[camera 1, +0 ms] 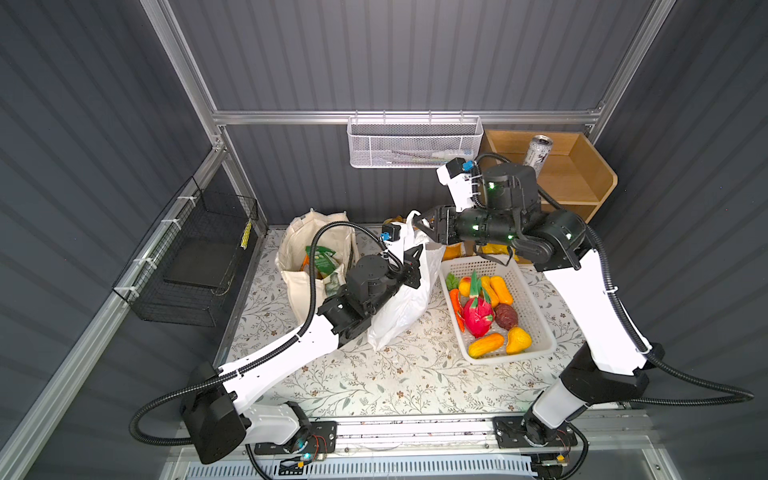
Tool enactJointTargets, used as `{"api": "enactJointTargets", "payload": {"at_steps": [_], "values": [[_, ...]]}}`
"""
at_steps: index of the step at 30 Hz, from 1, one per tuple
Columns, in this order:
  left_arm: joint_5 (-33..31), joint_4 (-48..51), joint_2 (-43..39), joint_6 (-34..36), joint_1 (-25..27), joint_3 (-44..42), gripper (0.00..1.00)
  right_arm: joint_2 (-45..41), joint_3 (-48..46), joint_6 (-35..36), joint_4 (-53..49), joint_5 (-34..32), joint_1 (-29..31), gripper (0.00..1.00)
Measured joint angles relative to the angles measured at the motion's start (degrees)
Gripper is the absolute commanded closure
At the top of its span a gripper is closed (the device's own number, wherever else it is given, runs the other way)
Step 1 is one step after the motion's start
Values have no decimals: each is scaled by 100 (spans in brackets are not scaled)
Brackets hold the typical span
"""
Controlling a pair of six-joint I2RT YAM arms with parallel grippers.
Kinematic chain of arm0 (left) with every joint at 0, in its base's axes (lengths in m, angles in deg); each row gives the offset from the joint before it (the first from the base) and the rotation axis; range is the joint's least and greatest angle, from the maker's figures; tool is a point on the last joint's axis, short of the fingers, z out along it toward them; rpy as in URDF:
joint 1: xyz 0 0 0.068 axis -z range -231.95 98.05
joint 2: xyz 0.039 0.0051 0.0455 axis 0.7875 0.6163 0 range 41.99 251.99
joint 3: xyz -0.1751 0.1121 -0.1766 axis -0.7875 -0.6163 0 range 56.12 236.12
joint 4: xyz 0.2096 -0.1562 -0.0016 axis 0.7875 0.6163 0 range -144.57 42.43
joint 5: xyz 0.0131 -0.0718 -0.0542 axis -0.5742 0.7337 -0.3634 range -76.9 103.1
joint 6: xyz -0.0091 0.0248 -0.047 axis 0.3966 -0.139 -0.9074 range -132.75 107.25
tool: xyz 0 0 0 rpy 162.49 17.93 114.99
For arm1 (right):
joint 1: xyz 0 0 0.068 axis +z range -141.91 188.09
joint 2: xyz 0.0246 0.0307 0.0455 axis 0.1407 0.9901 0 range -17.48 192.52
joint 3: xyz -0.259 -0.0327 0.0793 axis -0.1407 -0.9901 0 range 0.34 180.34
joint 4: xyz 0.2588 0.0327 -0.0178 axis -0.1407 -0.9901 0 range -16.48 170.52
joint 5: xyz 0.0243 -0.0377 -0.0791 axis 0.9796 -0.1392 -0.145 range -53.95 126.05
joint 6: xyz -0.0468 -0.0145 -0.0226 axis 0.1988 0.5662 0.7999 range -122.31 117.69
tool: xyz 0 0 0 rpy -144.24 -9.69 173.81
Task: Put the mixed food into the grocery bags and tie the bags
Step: 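Grasp the bag's far handle with the right gripper while the left holds the other, then raise both bag handles and bring the grippers toward each other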
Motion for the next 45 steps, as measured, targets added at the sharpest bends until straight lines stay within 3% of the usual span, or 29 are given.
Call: {"api": "enactJointTargets", "payload": {"at_steps": [3,7,13,19,25,38,45], "values": [[286,79,-66,107,-136,13,100,-114,-98,87,52,-57,-70,38],[1405,225,-85,118,-667,175,100,-627,-691,468,326,-2,-332,25],[3117,590,-46,55,-1508,612,100,-1624,-1884,1263,1088,931,-962,10],[4623,754,291,-31,-1803,1228,100,-1370,-1696,1611,1357,1827,-1014,11],[5633,898,708,-181,-2017,1475,100,-695,-1329,1572,1414,2315,-1014,16],[6728,1003,879,-483,-2046,1738,100,-221,-960,1589,1600,2653,-1025,16],[7055,824,883,-739,-2046,1738,100,-175,-944,1578,1932,3027,-1082,28]]}}
